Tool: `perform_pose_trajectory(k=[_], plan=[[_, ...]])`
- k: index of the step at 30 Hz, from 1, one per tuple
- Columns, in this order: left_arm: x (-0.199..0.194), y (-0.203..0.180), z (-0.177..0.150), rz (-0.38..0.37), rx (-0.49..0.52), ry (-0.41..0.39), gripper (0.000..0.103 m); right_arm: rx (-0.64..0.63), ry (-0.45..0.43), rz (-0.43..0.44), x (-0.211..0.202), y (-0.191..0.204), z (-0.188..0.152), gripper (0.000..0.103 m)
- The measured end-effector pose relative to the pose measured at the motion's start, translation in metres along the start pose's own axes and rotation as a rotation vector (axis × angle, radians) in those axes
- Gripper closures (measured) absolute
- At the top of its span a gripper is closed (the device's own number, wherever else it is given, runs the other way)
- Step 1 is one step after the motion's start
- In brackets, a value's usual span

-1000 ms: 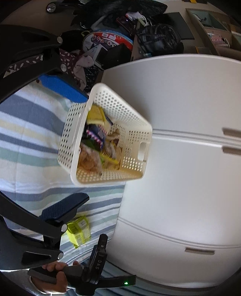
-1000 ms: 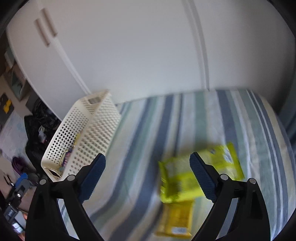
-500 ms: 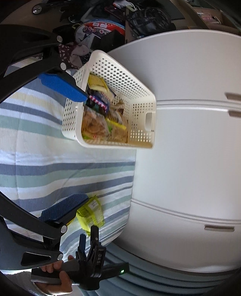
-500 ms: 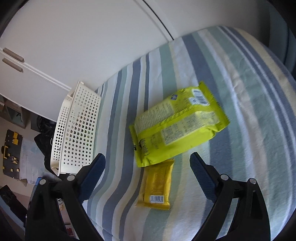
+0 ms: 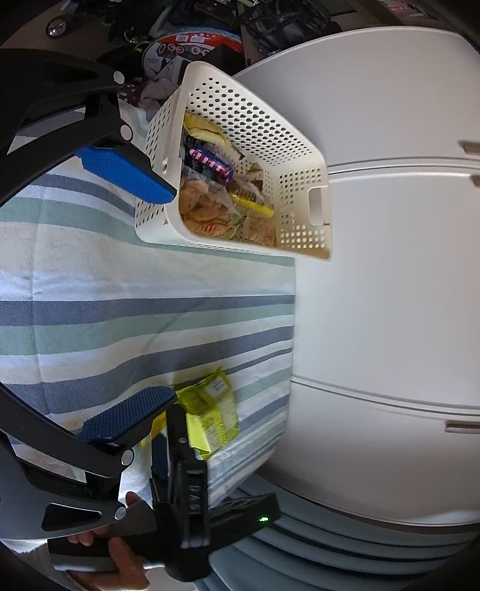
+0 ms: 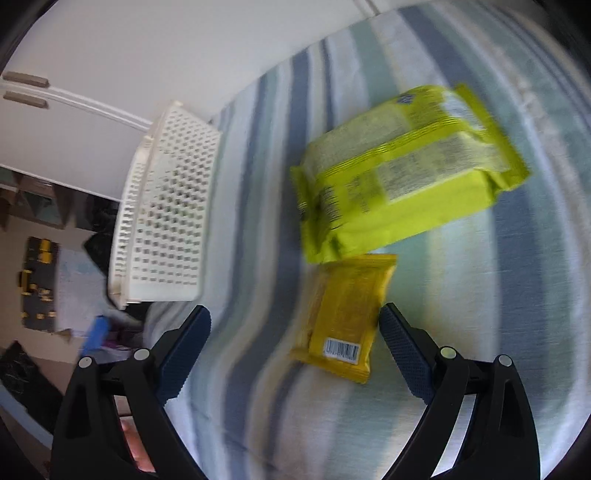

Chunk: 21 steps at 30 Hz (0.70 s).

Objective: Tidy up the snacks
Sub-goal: 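Move both tools back to the remaining snacks on the bed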

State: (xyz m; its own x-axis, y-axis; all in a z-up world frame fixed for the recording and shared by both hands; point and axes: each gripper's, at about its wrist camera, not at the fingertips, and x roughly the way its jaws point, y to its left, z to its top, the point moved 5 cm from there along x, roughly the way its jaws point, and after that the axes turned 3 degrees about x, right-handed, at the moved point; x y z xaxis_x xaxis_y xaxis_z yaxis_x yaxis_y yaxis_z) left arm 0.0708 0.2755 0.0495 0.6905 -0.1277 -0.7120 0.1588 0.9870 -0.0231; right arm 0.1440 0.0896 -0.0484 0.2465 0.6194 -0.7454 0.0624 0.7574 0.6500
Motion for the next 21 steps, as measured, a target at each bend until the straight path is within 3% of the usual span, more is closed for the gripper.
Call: perform_pose_trajectory(k=[2, 4, 8, 14, 21], plan=[[0.005, -0.004, -0.002, 0.004, 0.02, 0.014, 0.003, 0.013, 0.028, 0.089, 0.006, 0.008, -0.001, 0.011], [0.009, -0.01, -0.004, 0.009, 0.04, 0.029, 0.003, 0.013, 0.024, 0.124, 0.006, 0.012, -0.003, 0.011], [0.027, -0.025, -0.007, -0.013, 0.078, 0.081, 0.003, -0.016, -0.039, 0.039, 0.0, 0.006, 0.005, 0.011], [0.058, -0.061, -0.006, -0.094, 0.146, 0.161, 0.003, 0.039, -0.089, 0.024, -0.01, -0.017, 0.033, 0.011], [0.086, -0.079, -0.013, -0.112, 0.181, 0.254, 0.003, 0.085, -0.148, 0.013, -0.01, -0.033, 0.076, 0.011]])
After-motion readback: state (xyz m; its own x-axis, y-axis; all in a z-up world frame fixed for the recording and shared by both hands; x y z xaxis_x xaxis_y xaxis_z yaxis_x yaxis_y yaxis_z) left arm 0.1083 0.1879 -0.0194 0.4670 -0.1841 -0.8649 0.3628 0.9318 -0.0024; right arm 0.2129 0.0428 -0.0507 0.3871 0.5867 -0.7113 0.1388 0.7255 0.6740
